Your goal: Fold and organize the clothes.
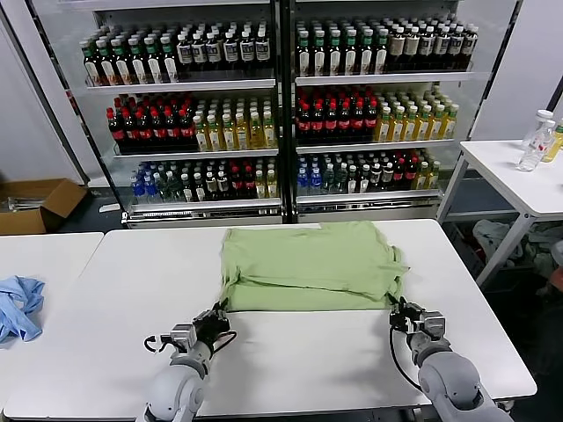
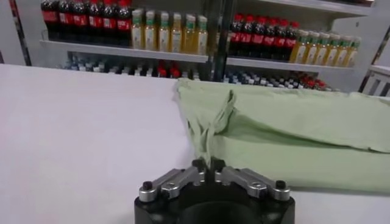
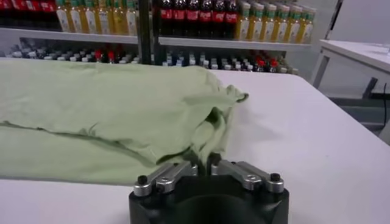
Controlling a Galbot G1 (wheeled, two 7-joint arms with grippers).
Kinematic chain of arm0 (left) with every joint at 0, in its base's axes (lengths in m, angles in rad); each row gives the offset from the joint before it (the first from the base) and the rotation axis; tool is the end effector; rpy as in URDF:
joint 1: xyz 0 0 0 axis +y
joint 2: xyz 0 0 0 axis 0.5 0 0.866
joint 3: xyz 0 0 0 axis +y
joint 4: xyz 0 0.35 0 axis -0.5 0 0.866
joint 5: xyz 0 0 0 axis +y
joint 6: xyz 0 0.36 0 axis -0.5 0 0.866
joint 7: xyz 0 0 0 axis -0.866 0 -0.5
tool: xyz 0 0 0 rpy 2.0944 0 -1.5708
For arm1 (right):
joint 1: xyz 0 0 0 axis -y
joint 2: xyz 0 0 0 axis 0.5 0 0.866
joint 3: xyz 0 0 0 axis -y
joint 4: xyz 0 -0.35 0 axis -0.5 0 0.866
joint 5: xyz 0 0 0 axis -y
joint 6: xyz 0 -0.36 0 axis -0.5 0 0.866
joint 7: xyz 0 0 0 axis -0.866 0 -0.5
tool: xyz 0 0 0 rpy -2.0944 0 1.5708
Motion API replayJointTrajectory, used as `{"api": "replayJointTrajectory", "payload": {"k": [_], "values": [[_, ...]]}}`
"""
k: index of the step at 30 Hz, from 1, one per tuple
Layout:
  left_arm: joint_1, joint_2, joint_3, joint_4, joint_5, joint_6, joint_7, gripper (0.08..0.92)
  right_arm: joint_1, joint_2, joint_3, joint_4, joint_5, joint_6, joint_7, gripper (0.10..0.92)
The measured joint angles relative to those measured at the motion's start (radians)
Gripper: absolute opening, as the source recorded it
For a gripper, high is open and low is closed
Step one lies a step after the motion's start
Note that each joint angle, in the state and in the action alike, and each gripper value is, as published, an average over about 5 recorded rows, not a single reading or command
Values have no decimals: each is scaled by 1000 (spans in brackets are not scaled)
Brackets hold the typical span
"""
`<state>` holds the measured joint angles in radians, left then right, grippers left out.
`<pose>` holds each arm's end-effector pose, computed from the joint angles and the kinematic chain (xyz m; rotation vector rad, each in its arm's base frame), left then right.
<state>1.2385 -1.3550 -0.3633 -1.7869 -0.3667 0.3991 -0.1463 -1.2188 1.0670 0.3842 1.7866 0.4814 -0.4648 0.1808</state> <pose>0.2878 0.0036 -0.3394 -0.1223 -2.7003 0.1557 0.2983 -0.0890 -0.3182 0.0622 -2.6357 0.1159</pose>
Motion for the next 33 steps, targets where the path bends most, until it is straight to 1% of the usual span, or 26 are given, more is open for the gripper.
{"api": "replayJointTrajectory", "payload": {"k": [6, 11, 16, 22, 25, 27, 33], "values": [[62, 10, -14, -62, -1, 0, -6, 86, -75, -4, 21, 70, -11, 6, 0, 138], [145, 21, -38, -144, 2, -5, -11, 86, -175, 4, 45, 165, -35, 9, 1, 138], [255, 40, -71, -248, 10, -13, -22, 86, -298, 19, 72, 271, -78, 21, 0, 138], [420, 58, -118, -377, 20, -11, -42, 86, -440, 37, 105, 383, -139, 21, 4, 147], [497, 64, -140, -431, 30, -3, -50, 92, -494, 43, 121, 431, -166, 17, 4, 203], [539, 68, -153, -461, 38, 3, -55, 120, -521, 44, 131, 459, -179, 17, 4, 254], [616, 84, -186, -527, 64, 14, -60, 287, -560, 37, 159, 527, -195, 18, 5, 419]]}}
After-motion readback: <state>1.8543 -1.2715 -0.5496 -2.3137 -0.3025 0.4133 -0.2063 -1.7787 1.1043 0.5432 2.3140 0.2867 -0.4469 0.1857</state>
